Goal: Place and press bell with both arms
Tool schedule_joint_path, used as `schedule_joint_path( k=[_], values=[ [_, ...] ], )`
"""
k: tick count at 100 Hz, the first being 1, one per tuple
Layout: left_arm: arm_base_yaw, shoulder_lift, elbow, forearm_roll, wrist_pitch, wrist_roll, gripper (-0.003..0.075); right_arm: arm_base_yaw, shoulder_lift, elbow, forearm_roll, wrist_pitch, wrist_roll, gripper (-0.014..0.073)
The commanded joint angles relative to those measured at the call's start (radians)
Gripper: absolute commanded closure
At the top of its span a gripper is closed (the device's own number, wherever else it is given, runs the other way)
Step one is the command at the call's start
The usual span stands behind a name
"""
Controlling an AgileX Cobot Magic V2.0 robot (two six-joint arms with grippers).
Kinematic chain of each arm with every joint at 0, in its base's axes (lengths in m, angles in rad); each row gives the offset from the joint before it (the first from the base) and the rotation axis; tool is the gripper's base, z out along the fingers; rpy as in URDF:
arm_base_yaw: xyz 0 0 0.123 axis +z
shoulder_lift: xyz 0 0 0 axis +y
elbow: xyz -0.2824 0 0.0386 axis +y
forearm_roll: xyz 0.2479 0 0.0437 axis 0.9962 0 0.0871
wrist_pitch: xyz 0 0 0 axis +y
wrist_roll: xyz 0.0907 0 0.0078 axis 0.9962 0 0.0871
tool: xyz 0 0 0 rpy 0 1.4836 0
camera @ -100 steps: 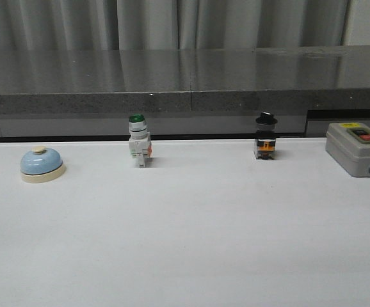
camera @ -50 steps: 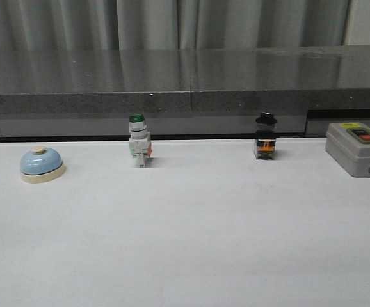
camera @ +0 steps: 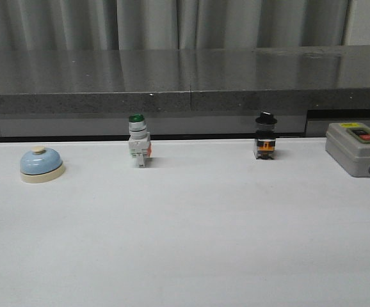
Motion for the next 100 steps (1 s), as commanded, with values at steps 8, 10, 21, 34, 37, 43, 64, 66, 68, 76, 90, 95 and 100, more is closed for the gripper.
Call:
schedule_joint_path(
  k=[8, 10, 21, 34, 37, 43, 64, 66, 68, 76, 90, 95, 100],
  values=[
    [0.001, 0.187, -0.196, -0.021, 0.071, -0.009, 0.0741, -0.002, -0.019, -0.014, -0.009, -0.079, -0.003, 0.0654],
    [0.001, 0.215, -0.220, -0.021, 0.096, -0.009, 0.0741, -0.002, -0.019, -0.014, -0.009, -0.079, -0.003, 0.0654],
    [0.001, 0.361, -0.344, -0.021, 0.188, -0.009, 0.0741, -0.002, -0.019, -0.014, -0.009, -0.079, -0.003, 0.0654],
    [0.001, 0.544, -0.466, -0.019, 0.241, -0.007, 0.0741, -0.002, -0.019, -0.014, -0.009, -0.079, -0.003, 0.0654],
    [0.001, 0.580, -0.491, -0.019, 0.249, -0.007, 0.0741, -0.002, -0.019, -0.014, -0.009, -0.079, -0.003, 0.0654],
    [0.001, 0.657, -0.539, -0.019, 0.258, 0.000, 0.0741, -0.002, -0.019, -0.014, -0.009, -0.079, -0.003, 0.0654],
    [0.001, 0.854, -0.646, -0.002, 0.273, 0.000, 0.0741, -0.002, -0.019, -0.014, -0.009, -0.079, -0.003, 0.0654],
    [0.001, 0.869, -0.652, -0.002, 0.273, 0.000, 0.0741, -0.002, -0.019, -0.014, -0.009, -0.079, -0.003, 0.0654],
    [0.001, 0.883, -0.658, -0.002, 0.277, 0.000, 0.0740, -0.002, -0.019, -0.014, -0.009, -0.079, -0.003, 0.0654],
    [0.001, 0.927, -0.677, -0.002, 0.299, 0.000, 0.0739, -0.002, -0.019, -0.014, -0.009, -0.079, -0.003, 0.0654],
    [0.001, 0.976, -0.691, -0.002, 0.321, 0.000, 0.0647, -0.002, -0.019, -0.014, -0.009, -0.079, -0.003, 0.0654],
    [0.001, 0.986, -0.691, -0.002, 0.327, 0.000, 0.0560, -0.002, -0.019, -0.014, -0.009, -0.079, -0.003, 0.0654],
    [0.001, 0.991, -0.691, -0.002, 0.332, 0.000, 0.0443, -0.002, -0.019, -0.014, -0.009, -0.079, -0.003, 0.0654]
  ],
)
